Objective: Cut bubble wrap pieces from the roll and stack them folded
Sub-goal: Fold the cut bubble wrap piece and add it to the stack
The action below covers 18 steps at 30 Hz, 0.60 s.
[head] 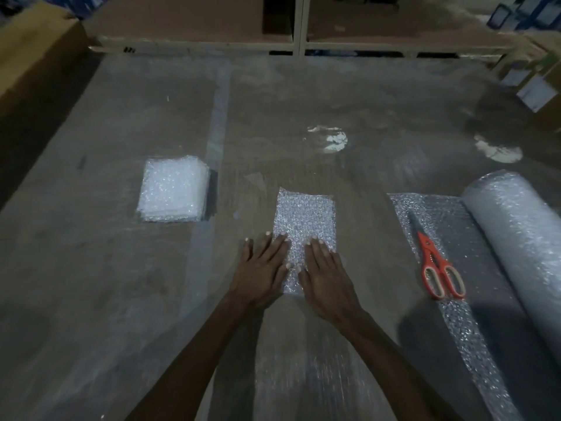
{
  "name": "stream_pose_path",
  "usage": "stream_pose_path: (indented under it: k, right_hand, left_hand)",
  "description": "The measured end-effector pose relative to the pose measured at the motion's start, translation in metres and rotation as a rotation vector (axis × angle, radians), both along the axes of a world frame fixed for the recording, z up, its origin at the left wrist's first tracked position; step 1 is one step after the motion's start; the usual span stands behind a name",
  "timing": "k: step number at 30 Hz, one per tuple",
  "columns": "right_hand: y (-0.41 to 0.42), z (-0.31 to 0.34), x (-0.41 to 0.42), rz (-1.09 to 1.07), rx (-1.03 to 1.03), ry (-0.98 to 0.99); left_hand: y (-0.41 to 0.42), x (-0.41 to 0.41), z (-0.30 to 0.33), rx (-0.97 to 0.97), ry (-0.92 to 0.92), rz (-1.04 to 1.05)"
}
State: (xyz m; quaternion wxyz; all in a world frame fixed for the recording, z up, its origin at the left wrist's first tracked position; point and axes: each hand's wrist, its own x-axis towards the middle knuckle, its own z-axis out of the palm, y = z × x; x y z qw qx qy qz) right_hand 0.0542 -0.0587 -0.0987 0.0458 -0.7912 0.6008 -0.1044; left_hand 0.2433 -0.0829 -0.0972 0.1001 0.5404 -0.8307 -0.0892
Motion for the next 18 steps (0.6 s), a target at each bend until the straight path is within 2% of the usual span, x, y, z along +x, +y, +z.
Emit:
stream_pose_path:
  k: [6,14,18]
  right_hand:
    - [0.009,0.001,-0.016,-0.05,0.047,0.07]
    - [0.022,0.014,-0.035,-0.097,0.174,0.083]
    - [0.029,0.02,-0.039,0.042,0.074,-0.086]
  left_hand:
    - [0.004,0.02,0.007,0.019,-0.071,-0.022]
    - [0.018,0.034,0.012,0.033,-0.053,-0.009]
    - [0.02,0.033,0.015,0.013,-0.032,-0.016]
